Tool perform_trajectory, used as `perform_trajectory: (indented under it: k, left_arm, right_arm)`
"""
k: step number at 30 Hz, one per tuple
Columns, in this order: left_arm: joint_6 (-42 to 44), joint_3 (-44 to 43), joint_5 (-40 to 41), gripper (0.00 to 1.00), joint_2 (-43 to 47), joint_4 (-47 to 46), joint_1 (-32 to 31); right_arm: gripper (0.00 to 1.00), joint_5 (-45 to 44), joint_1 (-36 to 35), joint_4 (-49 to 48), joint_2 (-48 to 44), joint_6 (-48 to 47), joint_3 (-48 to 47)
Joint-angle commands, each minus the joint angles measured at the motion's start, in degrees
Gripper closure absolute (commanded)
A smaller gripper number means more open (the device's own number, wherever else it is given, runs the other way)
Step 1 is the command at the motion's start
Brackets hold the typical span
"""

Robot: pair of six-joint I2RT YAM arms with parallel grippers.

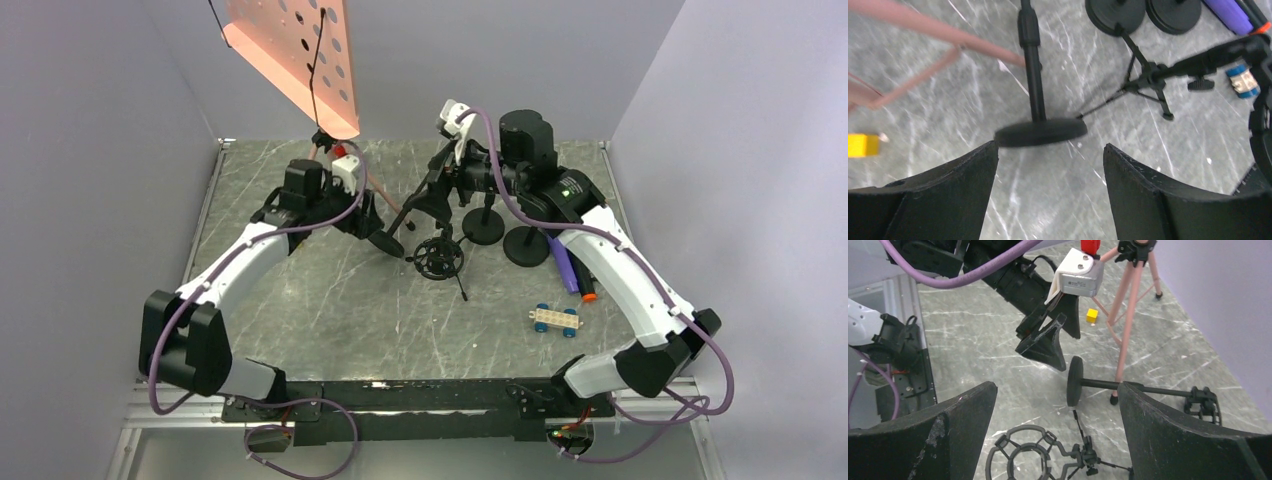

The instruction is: Remove the microphone from the stand

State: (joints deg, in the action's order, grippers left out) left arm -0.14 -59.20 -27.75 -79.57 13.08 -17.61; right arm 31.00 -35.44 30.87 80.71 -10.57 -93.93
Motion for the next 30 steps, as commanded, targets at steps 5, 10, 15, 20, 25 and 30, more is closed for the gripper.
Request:
perform_trajectory:
  k: [5, 10, 15, 20, 25, 30]
  left_arm:
    - [6.5, -12.7, 10.5, 0.25, -11.8, -0.9, -5.2]
    - [9.7, -16.8, 10.2, 0.33, -18.6, -0.4, -7.0]
    - [9.7, -20.3, 8.2, 0.35, -24.0, 2.3, -8.9]
    - [8.7, -22.8, 7.8, 0.38, -28.7, 2.3, -9.9]
    - [7.9, -26.3, 8.3, 0.47, -33.8, 2.5, -10.1]
    - [8.8, -26.8, 8.0, 0.7, -34.2, 2.4, -10.3]
  right_arm:
    - [0.04, -2.5, 3.7, 1.4, -4.8, -0.9, 1.3]
    - [0.04, -1.7, 7.0, 2.3, -5.7, -0.3, 1.7]
    - [0.04, -1.5, 9.8, 1.7, -6.6, 0.7, 3.5]
    - [0.04, -1.0, 11.4, 1.9, -7.8, 1.3, 4.5]
    - [0.04, -1.9, 12.0, 2.9, -9.4, -0.2, 5.9]
    - [0.04, -1.9, 12.5, 4.8, -9.5, -1.1, 5.7]
